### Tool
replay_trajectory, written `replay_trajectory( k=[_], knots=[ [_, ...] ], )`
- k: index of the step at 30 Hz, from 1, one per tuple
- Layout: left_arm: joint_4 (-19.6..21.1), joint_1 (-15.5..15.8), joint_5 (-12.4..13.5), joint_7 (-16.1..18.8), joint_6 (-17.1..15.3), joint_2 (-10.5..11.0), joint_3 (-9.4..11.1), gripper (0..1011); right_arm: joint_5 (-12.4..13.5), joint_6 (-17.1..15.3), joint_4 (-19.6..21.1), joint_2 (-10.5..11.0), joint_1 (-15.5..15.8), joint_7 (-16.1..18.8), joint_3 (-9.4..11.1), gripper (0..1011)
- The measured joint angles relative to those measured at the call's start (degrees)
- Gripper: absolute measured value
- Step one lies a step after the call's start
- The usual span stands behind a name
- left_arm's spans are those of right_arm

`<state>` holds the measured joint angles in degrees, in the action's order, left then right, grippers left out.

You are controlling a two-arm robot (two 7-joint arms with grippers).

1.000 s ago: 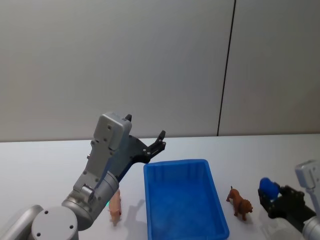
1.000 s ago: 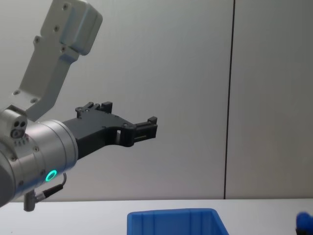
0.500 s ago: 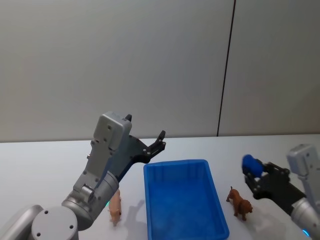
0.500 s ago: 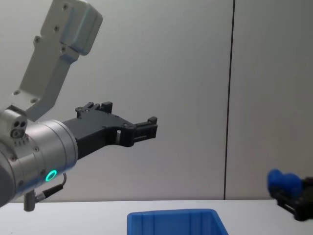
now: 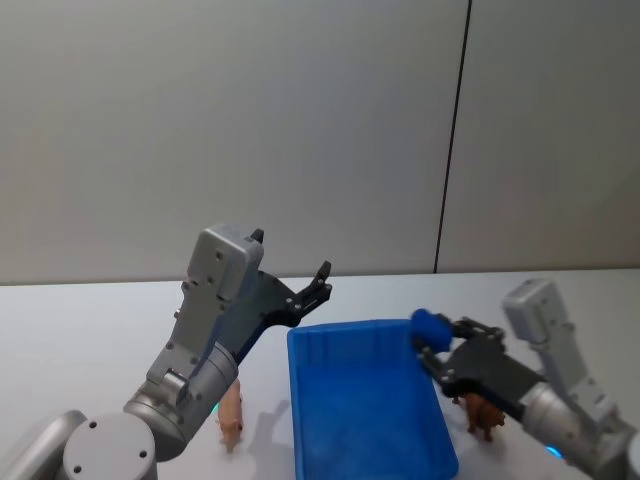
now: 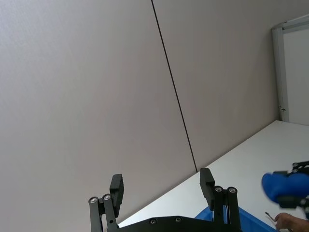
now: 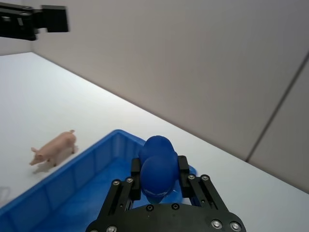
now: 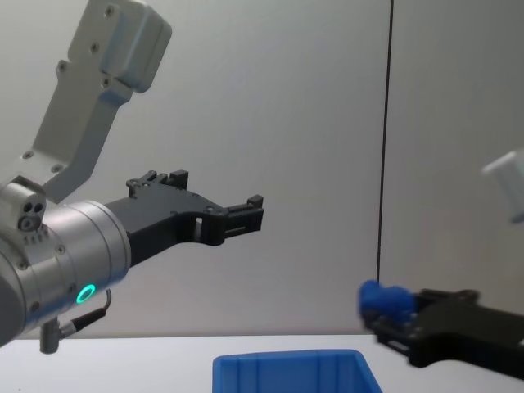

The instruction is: Pick up the two dolls from the table and place them into the box.

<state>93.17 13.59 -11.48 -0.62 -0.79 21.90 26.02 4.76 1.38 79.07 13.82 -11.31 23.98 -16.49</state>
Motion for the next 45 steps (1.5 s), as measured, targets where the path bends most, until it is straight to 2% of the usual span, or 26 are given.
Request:
replay_trajectory(
  k=[4,5,8,12,21,31,45],
  knots=[
    [0.0,0.0,0.0,0.0,0.0,0.0,0.0,1001,-0.77,0.64,-3.0,-1.6,-2.07,2.63,-1.14,498],
    [0.0,0.0,0.0,0.0,0.0,0.0,0.0,1001,-1.07,0.9,-4.41,-2.3,-2.99,3.67,-1.62,557],
    [0.0,0.0,0.0,0.0,0.0,0.0,0.0,1001,-1.39,1.19,-6.23,-3.13,-4.13,4.83,-2.15,613],
    [0.0,0.0,0.0,0.0,0.0,0.0,0.0,1001,-1.79,1.58,-8.93,-4.34,-5.77,6.3,-2.89,777],
    [0.0,0.0,0.0,0.0,0.0,0.0,0.0,1001,-1.48,1.14,-10.19,-4.82,-6.47,5.93,-3.14,994],
    [0.0,0.0,0.0,0.0,0.0,0.0,0.0,1001,0.31,-1.38,-5.57,-2.93,-3.39,1.68,-2.16,1001],
    [0.0,0.0,0.0,0.0,0.0,0.0,0.0,1001,2.66,-7.28,3.21,1.12,3.82,-6.0,-0.72,1001]
  ],
)
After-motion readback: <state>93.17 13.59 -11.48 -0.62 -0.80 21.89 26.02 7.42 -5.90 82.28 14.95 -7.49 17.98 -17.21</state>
